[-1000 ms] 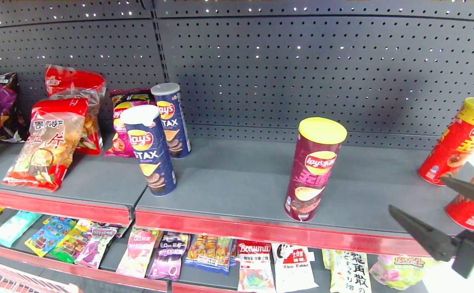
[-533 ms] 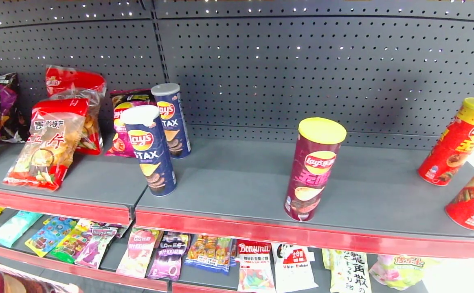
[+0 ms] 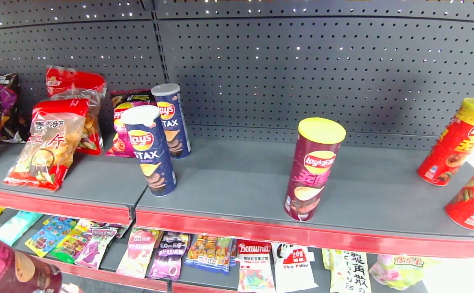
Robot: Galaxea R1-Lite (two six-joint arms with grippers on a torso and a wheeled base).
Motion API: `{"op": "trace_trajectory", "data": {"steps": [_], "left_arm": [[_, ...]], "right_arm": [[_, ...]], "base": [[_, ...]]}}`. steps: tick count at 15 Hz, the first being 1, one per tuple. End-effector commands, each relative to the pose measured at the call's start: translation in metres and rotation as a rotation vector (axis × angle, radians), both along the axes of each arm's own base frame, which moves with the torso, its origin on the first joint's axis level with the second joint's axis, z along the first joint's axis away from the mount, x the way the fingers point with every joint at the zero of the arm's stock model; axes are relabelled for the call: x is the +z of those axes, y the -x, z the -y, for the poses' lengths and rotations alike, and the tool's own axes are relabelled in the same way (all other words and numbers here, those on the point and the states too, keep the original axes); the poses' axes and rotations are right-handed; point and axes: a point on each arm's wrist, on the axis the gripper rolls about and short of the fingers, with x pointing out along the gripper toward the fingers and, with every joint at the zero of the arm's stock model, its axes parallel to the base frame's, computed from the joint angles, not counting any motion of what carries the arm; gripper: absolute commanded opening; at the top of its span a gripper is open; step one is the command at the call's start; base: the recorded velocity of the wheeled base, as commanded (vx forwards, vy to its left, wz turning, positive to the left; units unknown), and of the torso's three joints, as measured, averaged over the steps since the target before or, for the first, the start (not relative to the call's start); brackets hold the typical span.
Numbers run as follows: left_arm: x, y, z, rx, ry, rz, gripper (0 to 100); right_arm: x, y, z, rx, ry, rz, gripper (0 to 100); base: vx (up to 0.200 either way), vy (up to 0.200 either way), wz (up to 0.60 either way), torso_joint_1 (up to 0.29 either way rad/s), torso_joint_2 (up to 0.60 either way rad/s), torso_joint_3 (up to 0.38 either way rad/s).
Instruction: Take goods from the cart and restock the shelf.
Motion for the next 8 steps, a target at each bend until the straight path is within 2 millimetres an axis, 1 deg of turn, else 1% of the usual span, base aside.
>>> {"op": "trace_trajectory", "data": {"steps": [1,2,3,4,6,7,8], "left_arm": [[0.000,-0.002,0.000,0.001,0.001,-0.009,0],[0.000,-0.002,0.000,0.000,0.001,-0.011,0],[0.000,-0.003,0.000,0.000,0.001,-0.009,0],[0.000,-0.003,0.000,-0.004,0.002,-0.005,0],[-0.001,-0.002,0.000,-0.012,0.007,-0.001,0],[0.000,-0.002,0.001,-0.036,0.016,0.008,0],[0.001,-0.001,0.001,-0.057,0.043,0.015,0]], "right_arm": [[-0.009,0.004,0.002,0.050,0.007,0.049,100],[-0.016,0.002,0.003,0.098,0.016,0.092,100],[-0.026,-0.004,0.002,0.114,0.004,0.130,100],[-0.041,-0.015,0.001,0.144,-0.002,0.154,100],[-0.062,-0.034,0.000,0.215,-0.001,0.236,100],[-0.061,-0.035,-0.002,0.302,-0.009,0.273,100],[-0.061,-0.035,-0.003,0.346,-0.015,0.273,100]], "base": [[0.000,0.000,0.00,0.000,0.00,0.000],[0.000,0.000,0.00,0.000,0.00,0.000],[0.000,0.000,0.00,0.000,0.00,0.000],[0.000,0.000,0.00,0.000,0.00,0.000],[0.000,0.000,0.00,0.000,0.00,0.000],[0.000,0.000,0.00,0.000,0.00,0.000],[0.000,0.000,0.00,0.000,0.00,0.000]]}}
